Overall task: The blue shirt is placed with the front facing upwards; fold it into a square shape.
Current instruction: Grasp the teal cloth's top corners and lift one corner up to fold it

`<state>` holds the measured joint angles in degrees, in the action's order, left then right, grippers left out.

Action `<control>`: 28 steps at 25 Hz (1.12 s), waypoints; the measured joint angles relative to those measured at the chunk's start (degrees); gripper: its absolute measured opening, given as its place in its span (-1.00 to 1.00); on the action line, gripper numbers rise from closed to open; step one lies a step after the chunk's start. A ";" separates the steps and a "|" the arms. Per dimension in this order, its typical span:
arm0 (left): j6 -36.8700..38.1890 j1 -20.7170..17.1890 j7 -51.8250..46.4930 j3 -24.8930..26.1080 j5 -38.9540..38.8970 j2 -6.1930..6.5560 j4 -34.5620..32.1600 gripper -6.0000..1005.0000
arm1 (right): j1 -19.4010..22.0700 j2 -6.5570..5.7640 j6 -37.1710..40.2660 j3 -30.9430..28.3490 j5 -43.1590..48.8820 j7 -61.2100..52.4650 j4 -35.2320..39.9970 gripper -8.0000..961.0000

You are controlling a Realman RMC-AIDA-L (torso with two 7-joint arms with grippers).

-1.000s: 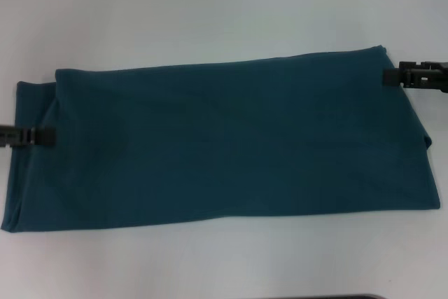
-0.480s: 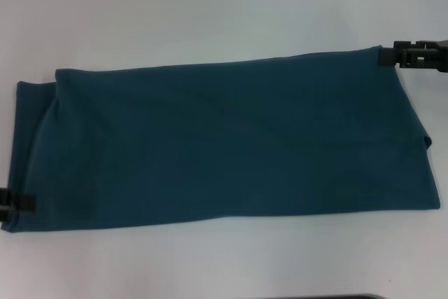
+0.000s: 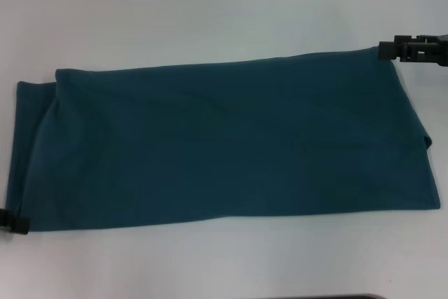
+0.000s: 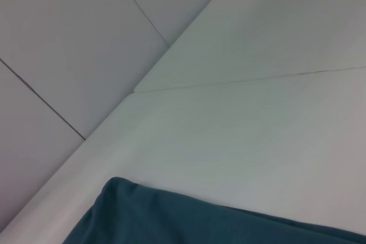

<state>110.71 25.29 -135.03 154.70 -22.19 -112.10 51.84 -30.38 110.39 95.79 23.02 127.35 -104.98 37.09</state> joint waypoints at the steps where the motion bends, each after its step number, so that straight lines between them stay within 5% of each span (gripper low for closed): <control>1: -0.10 0.15 -0.08 0.01 0.24 0.00 -0.31 0.76 | 0.06 -0.03 -0.01 -0.01 0.00 -0.01 0.00 0.90; 28: -4.94 5.89 -0.96 -0.74 6.43 0.04 -5.95 0.76 | 1.11 -0.45 -0.63 -1.41 0.01 -0.75 -0.09 0.90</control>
<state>105.77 31.18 -136.00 153.96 -15.76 -112.06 45.90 -29.27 109.94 95.16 21.62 127.36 -105.74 37.00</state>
